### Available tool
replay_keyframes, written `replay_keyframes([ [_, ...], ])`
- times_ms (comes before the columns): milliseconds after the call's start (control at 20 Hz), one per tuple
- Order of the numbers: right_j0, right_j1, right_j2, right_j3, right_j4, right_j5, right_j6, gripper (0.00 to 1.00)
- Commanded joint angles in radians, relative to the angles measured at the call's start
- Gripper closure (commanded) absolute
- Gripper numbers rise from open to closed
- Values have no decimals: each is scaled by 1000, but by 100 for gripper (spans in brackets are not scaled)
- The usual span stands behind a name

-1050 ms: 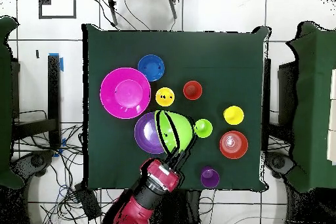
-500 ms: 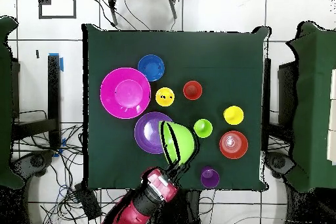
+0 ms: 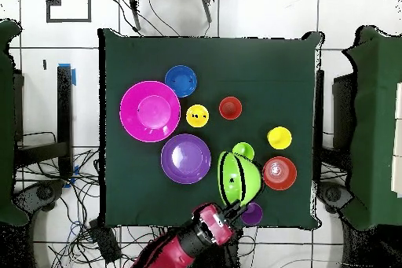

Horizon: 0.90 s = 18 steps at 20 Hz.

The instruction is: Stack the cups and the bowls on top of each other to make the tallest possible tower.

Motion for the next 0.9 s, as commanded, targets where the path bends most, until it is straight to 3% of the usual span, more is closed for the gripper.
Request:
replay_keyframes([
  [50, -150, 74, 108, -221, 4, -54, 3, 100],
  [350, -142, 111, 80, -267, 61, 35, 8, 100],
  [550, -135, 63, 88, -272, 29, 64, 8, 100],
  [900, -96, 90, 72, -314, 57, 161, 21, 100],
])
